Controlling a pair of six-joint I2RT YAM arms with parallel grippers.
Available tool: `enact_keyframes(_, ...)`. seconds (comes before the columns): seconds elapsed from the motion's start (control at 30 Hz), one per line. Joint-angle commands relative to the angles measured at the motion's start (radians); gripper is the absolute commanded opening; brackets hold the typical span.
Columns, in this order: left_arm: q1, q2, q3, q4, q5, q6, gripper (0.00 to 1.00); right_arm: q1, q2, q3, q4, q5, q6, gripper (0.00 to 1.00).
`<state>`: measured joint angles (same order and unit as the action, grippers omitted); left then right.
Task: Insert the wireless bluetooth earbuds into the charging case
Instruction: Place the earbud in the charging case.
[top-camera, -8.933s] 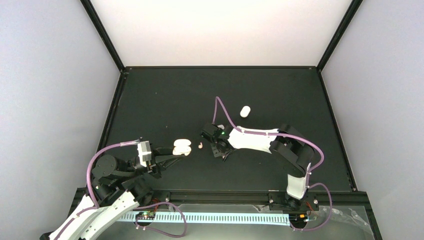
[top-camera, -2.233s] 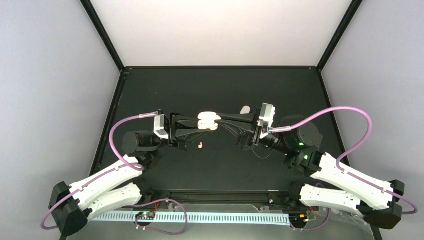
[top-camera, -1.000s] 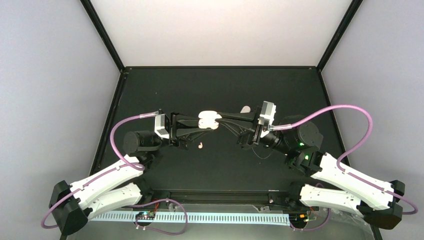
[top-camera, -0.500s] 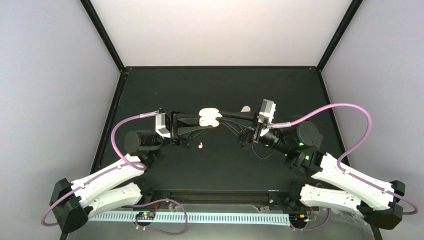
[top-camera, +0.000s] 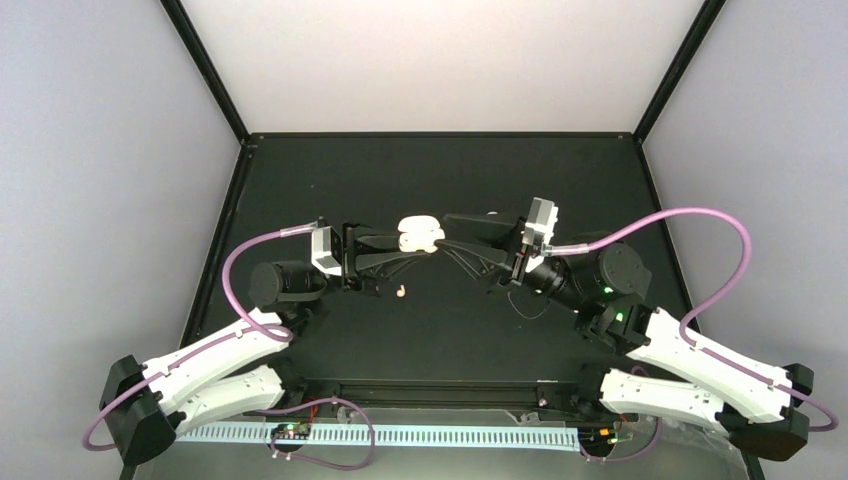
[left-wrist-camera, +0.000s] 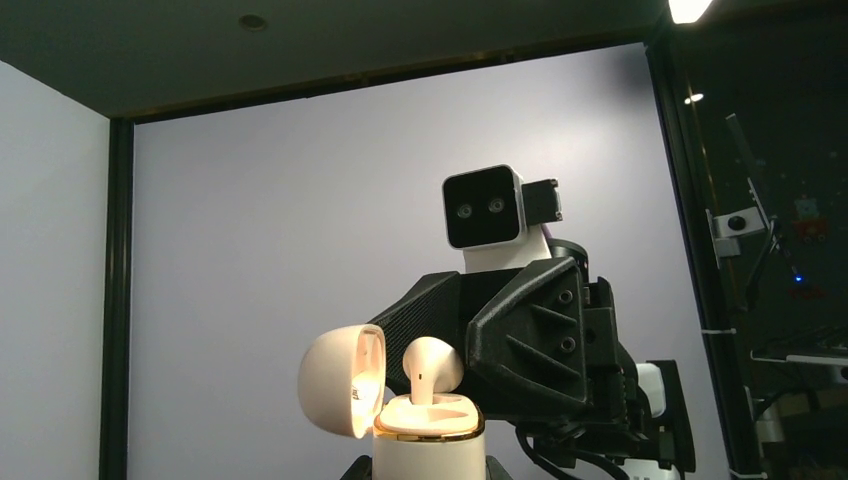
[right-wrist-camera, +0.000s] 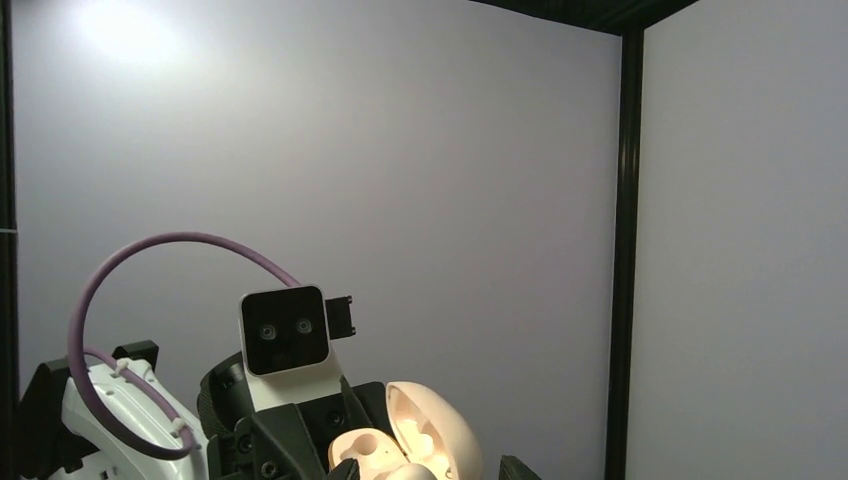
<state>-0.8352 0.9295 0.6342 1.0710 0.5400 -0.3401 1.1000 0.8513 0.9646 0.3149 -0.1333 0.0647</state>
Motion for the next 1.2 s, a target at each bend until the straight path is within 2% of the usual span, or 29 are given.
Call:
enact_keyframes(0.0,-0.008,-0.005,0.037,0.044,-0.003,0.028,0.02,0.006,-0.026,0.012,0.006,0.018,0.004,0.37)
enact_keyframes(0.27,-0.007,-0.022,0.02,0.025,-0.01,0.028,0.02,0.006,-0.101,0.018,-0.068,0.112,-0.007,0.48)
enact_keyframes(0.5,-0.007,-0.055,0.007,-0.013,-0.014,0.035,0.02,0.006,-0.081,0.054,-0.185,0.241,0.002,0.51)
enact_keyframes(1.17,-0.008,-0.067,-0.002,-0.039,-0.017,0.043,0.02,0.006,-0.02,0.097,-0.183,0.121,0.018,0.51)
